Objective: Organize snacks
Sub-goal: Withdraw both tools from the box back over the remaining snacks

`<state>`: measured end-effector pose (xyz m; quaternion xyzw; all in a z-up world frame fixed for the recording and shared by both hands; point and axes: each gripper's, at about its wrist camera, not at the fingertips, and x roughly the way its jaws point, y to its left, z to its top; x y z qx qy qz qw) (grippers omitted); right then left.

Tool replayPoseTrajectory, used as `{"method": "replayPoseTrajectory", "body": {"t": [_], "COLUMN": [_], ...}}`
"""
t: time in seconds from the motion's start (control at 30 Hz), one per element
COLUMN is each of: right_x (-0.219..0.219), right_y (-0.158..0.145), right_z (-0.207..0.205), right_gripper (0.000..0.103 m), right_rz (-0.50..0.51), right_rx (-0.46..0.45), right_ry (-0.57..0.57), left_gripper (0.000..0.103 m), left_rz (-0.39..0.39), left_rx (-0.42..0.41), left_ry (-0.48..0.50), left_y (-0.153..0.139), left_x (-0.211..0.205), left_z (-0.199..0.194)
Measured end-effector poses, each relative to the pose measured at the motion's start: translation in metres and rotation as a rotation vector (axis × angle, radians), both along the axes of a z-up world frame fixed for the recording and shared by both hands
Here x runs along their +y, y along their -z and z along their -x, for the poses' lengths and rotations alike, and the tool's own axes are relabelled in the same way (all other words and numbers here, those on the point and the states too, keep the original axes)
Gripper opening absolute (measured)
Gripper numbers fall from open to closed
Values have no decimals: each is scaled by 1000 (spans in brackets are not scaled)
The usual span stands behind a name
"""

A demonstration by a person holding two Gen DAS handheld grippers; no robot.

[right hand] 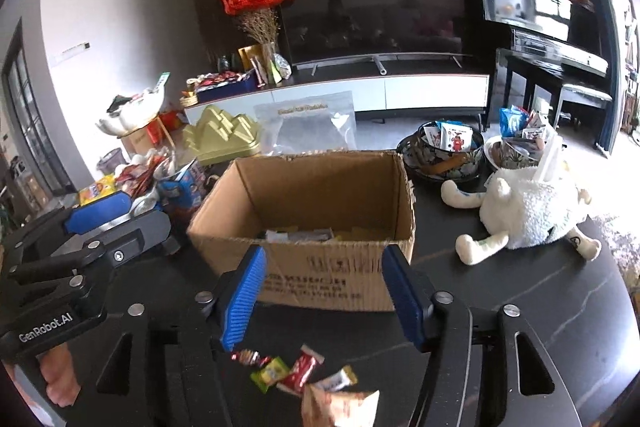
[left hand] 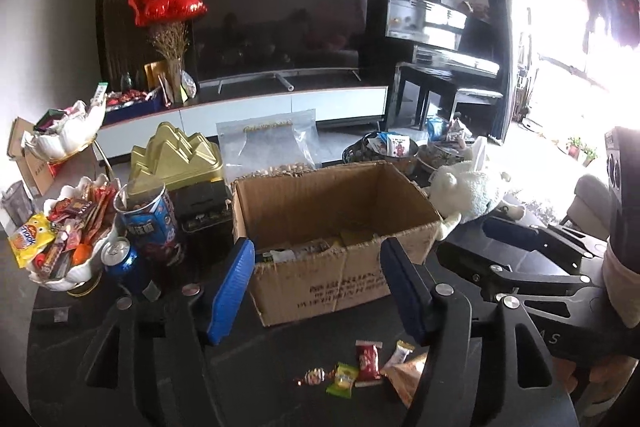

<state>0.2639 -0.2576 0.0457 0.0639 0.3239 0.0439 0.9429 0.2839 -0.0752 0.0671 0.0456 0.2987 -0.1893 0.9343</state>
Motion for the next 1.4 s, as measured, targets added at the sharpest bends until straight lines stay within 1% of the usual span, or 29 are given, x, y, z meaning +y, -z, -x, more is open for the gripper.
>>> {"method": "replayPoseTrajectory", "body": {"t": [0.17,0.33,0.4,0.5,0.6,0.77,1.03,1.3,1.4], "right_x": [3,2,2,5,7,10,14,13,11], "right_y": [4,14,19,30,39,58,81,107,117], "right_z": [20,38,44,51,57,68,76,77,75], "right_gripper": [74,78,82,83,83,87,87,87,87], "right_rz": [7,-6,-18,-10,-12,-9,-7,-11,-27], "right_rx": [-13,-2,7,25,48,82,133,181,209], "right_ry": [3,8,9,5,-3,-23,-31,-33,-30], "left_gripper": [67,69,71,71,74,74,74,74,74], "left_rz": [-13,-15,-22,-35,-36,-33,-31,-60,-60], "left_rx": [-9,-6,-9,-13,-10,33,112,132,153], "left_ry": [3,16,12,10,9,14,22,31,44], "left_y": [4,12,16,24,30,50,82,106,115], "left_x": [1,4,4,7,9,12,15,10,9], "left_z": [21,38,45,58,67,77,84,86,81]}}
